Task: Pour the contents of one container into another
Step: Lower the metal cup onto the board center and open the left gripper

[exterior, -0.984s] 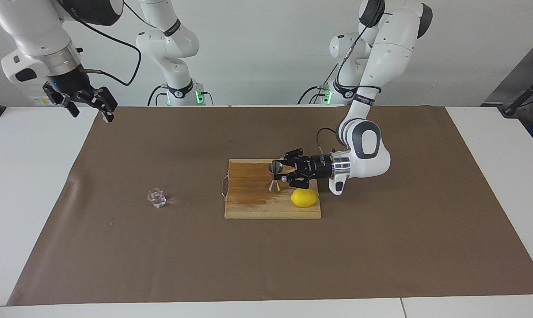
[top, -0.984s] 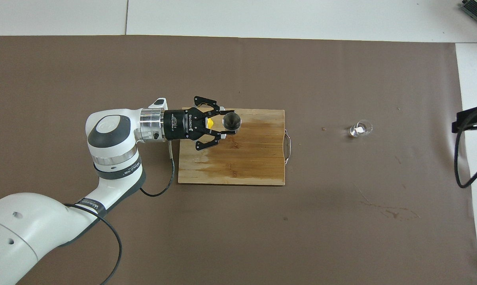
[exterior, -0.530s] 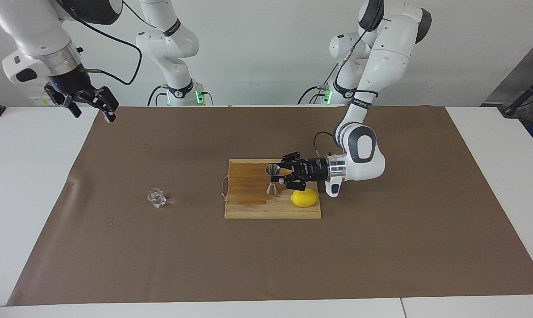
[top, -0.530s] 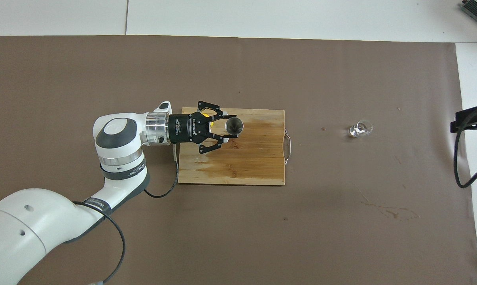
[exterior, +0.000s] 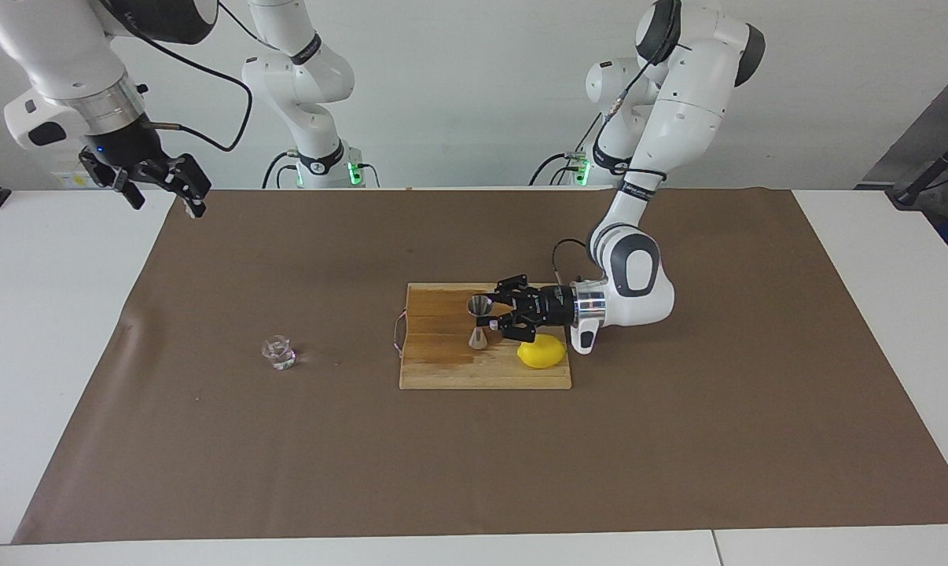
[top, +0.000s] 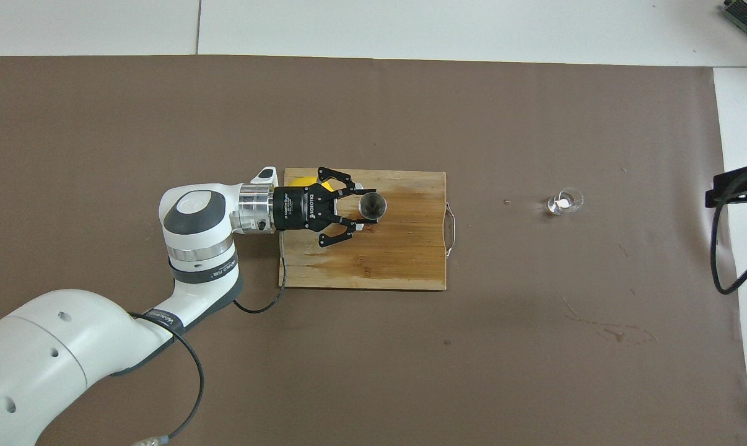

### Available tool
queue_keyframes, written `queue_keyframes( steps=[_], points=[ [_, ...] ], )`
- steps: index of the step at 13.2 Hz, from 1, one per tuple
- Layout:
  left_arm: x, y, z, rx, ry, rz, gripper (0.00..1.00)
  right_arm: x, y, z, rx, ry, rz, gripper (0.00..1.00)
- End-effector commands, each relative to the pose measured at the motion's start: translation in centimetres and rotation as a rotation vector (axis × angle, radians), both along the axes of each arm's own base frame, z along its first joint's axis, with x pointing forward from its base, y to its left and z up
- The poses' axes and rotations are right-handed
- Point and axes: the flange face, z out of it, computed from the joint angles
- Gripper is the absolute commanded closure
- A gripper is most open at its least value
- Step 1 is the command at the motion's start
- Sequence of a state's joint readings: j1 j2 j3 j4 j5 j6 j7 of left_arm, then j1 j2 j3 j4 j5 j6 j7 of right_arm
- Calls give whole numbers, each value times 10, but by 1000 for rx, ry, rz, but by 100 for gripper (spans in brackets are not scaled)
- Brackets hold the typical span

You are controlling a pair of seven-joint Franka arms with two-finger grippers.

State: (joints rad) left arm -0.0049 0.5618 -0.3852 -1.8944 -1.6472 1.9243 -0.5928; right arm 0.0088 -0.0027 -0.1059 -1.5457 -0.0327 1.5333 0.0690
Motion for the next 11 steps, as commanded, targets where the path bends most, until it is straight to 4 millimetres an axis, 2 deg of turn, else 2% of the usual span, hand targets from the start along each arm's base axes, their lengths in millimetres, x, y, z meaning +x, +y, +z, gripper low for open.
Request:
queue_keyframes(
  steps=[1, 11],
  points=[
    [-6, -6, -3, 6, 12, 8, 54, -2, -2, 0, 22, 9, 16, 0],
    [-5, -3, -14, 53, 31, 33, 54, -2, -2, 0, 19, 10, 18, 0]
  ],
)
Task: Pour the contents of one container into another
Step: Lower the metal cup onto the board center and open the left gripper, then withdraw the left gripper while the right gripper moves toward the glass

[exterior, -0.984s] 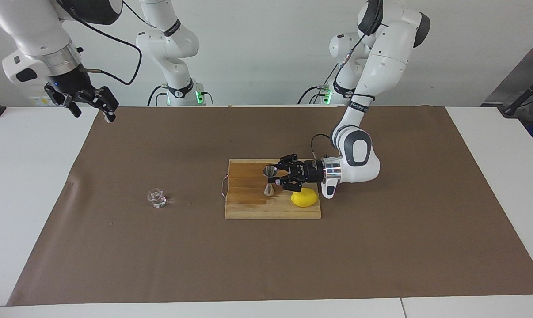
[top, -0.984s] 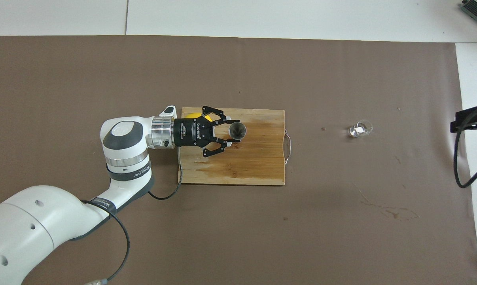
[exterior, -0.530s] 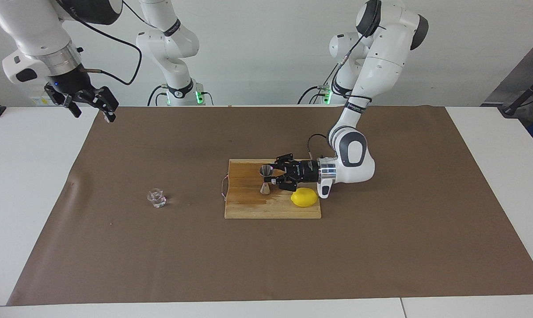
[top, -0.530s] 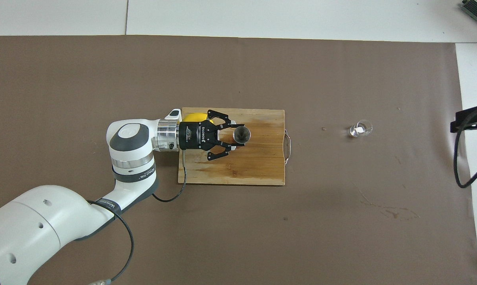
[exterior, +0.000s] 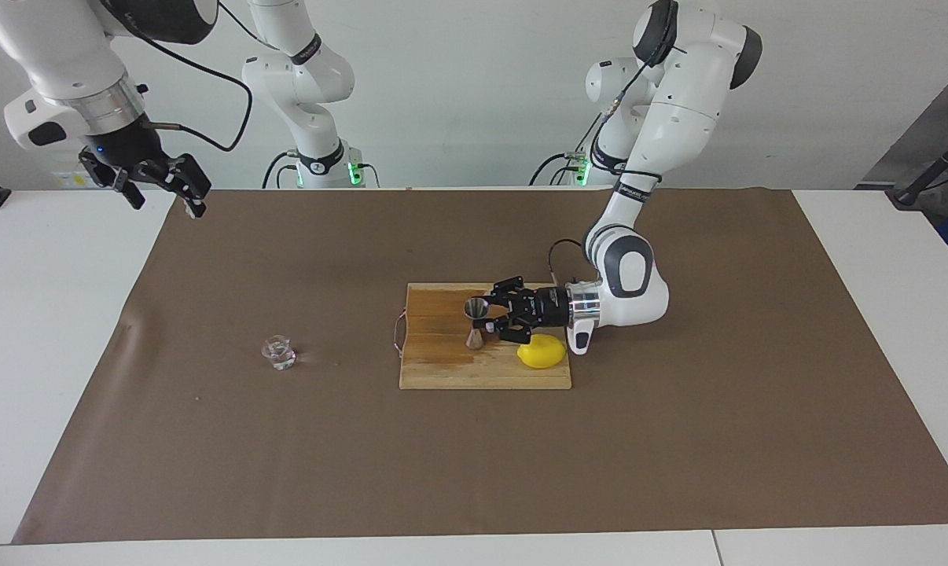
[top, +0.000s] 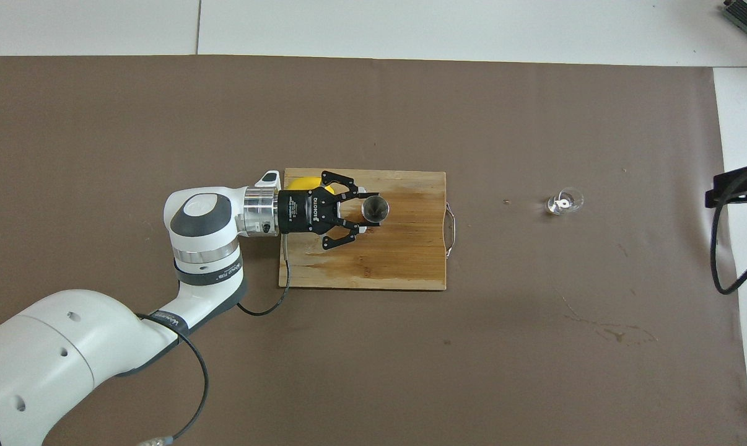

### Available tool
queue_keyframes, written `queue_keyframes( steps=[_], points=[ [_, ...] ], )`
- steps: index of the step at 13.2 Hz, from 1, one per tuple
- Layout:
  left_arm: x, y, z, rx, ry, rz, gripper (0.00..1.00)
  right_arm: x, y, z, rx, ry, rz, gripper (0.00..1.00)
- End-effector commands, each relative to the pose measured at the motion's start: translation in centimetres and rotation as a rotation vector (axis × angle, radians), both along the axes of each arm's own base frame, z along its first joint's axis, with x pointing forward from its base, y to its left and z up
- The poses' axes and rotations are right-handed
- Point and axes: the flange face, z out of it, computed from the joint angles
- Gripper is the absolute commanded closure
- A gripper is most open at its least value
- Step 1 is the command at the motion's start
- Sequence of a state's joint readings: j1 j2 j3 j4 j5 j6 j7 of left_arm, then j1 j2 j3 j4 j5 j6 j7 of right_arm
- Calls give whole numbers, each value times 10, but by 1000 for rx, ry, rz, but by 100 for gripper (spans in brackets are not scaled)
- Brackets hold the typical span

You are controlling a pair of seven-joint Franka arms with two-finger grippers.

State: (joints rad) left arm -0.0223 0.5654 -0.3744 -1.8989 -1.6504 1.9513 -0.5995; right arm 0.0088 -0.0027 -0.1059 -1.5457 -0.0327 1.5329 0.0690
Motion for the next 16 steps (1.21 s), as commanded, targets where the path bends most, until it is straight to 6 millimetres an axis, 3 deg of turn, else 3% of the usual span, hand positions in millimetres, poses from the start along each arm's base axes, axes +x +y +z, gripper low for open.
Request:
queue_keyframes(
  steps=[1, 3, 7, 16],
  points=[
    [-3, -2, -7, 26, 17, 21, 51, -2, -2, 0, 19, 10, 18, 0],
    [-3, -2, -7, 29, 42, 24, 29, -2, -1, 0, 14, 11, 19, 0],
    [-4, -4, -7, 29, 46, 21, 1, -2, 0, 1, 11, 8, 20, 0],
    [3, 6, -1, 18, 56, 26, 0, 0, 7, 3, 22, -7, 33, 0]
  ],
)
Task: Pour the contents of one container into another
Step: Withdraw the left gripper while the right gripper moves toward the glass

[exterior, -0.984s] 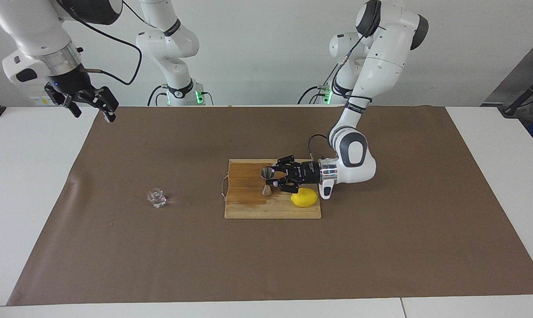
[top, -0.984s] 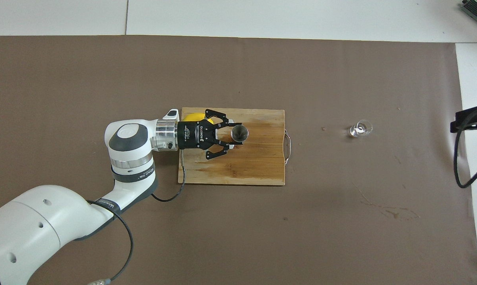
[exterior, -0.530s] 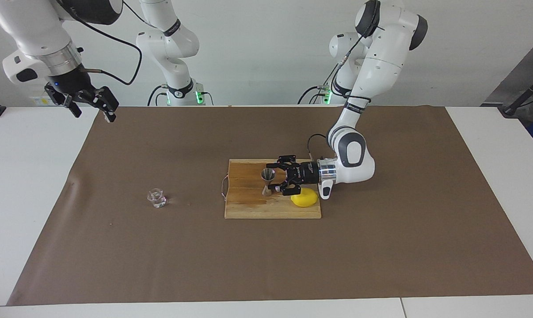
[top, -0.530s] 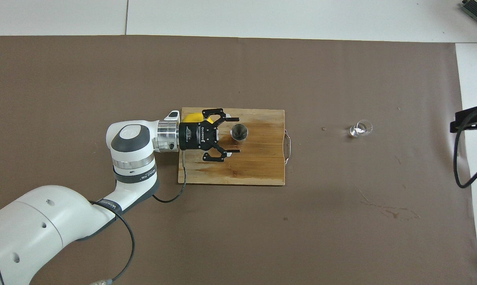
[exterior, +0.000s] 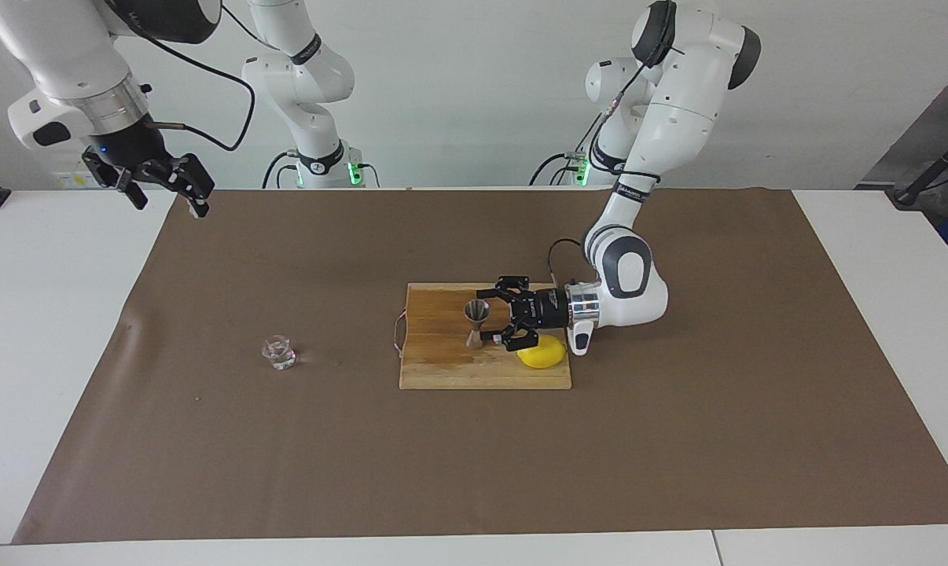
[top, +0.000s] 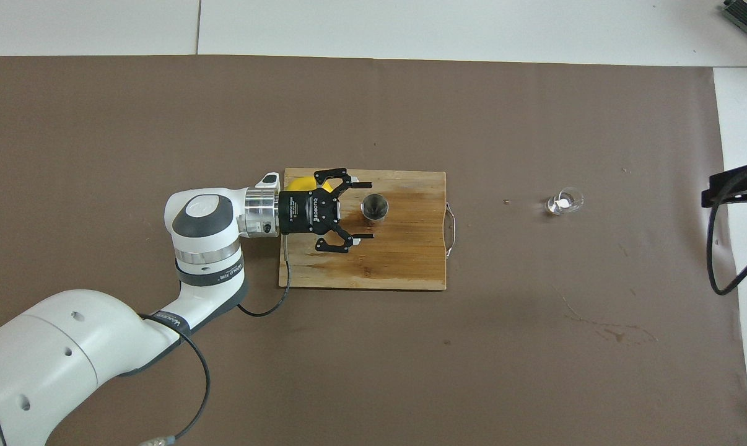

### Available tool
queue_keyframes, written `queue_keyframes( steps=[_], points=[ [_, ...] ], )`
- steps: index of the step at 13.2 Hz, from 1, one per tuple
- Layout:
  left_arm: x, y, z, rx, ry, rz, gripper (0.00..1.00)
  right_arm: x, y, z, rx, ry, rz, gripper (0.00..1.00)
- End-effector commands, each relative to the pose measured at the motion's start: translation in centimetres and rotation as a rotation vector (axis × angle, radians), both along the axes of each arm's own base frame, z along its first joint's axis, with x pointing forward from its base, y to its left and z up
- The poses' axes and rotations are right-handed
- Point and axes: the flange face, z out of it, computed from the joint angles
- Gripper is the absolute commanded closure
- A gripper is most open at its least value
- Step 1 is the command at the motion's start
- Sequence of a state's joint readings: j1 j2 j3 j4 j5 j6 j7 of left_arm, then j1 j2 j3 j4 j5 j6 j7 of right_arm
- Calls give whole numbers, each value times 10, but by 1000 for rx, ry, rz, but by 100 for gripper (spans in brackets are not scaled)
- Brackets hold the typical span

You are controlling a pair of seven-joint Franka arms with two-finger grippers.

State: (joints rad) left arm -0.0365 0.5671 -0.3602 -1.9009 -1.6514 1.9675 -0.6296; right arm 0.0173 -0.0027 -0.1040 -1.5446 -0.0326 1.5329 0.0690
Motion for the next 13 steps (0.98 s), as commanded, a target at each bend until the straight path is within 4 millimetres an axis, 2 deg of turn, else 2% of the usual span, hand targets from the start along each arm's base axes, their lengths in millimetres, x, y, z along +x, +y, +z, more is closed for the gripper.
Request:
queue_keyframes(
  steps=[1, 7, 9, 11, 13],
  points=[
    [4, 7, 9, -11, 26, 10, 0, 0, 7, 3, 20, -7, 33, 0],
    [17, 49, 31, -6, -4, -7, 0, 3, 10, 0, 34, -3, 78, 0],
    [24, 77, 41, 15, -11, -19, 0, 4, 8, -1, 39, -3, 124, 0],
    [38, 121, 56, 74, -54, -54, 0, 6, 8, 0, 37, -16, 148, 0],
    [50, 162, 79, 163, -129, -101, 0, 11, 9, -7, 47, -14, 227, 0]
  ],
)
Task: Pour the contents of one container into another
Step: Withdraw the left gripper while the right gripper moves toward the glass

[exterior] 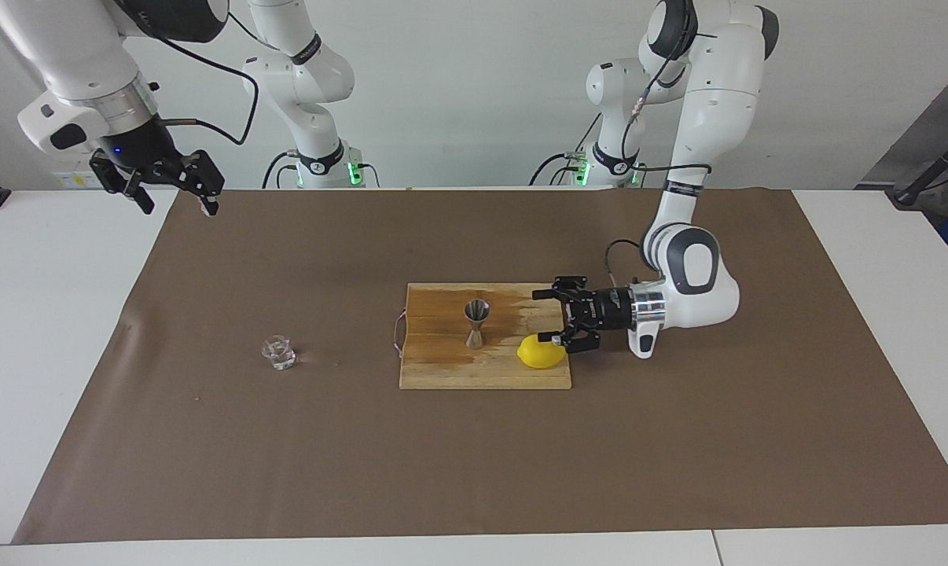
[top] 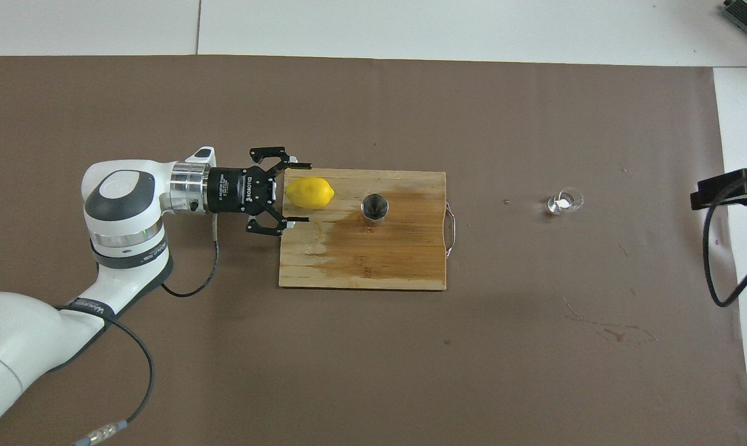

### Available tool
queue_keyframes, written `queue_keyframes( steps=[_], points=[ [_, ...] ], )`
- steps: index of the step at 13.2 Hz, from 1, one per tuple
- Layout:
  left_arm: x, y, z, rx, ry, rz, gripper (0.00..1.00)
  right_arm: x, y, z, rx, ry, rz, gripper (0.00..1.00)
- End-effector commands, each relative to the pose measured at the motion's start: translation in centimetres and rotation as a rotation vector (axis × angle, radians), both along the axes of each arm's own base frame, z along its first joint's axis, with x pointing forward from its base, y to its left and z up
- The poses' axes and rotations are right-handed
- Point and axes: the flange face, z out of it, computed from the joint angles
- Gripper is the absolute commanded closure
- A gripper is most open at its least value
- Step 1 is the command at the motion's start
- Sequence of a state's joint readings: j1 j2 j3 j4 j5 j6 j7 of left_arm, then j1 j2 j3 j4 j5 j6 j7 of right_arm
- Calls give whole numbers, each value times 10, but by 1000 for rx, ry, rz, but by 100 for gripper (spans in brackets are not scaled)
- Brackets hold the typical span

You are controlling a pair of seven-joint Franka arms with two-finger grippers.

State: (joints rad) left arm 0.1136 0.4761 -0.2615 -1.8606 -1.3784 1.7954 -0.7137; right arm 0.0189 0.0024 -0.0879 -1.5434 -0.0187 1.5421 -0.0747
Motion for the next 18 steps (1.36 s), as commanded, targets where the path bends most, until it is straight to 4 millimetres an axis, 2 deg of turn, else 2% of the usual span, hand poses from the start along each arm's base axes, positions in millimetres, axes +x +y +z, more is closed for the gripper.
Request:
queue_keyframes(
  steps=[1, 4, 5, 7, 9, 11, 16, 18],
  points=[
    [13, 50, 40, 112, -80, -79, 0, 12, 1, -9, 66, -20, 97, 0],
    [26, 96, 75, 250, -180, -177, 0, 27, 2, -22, 152, -59, 194, 0],
    [29, 106, 89, 301, -213, -218, 0, 36, 4, -35, 187, -65, 258, 0],
    [33, 121, 115, 397, -266, -286, 0, 52, -14, -63, 279, -107, 337, 0],
    [28, 129, 153, 518, -364, -362, 0, 63, -44, -93, 354, -170, 473, 0],
    [17, 135, 183, 618, -487, -448, 0, 68, -78, -134, 452, -216, 545, 0],
    [0, 148, 226, 841, -809, -809, 0, 65, -112, -218, 557, -363, 728, 0],
    [-2, 127, 244, 931, -893, -912, 0, 59, -120, -241, 582, -395, 797, 0]
  ],
)
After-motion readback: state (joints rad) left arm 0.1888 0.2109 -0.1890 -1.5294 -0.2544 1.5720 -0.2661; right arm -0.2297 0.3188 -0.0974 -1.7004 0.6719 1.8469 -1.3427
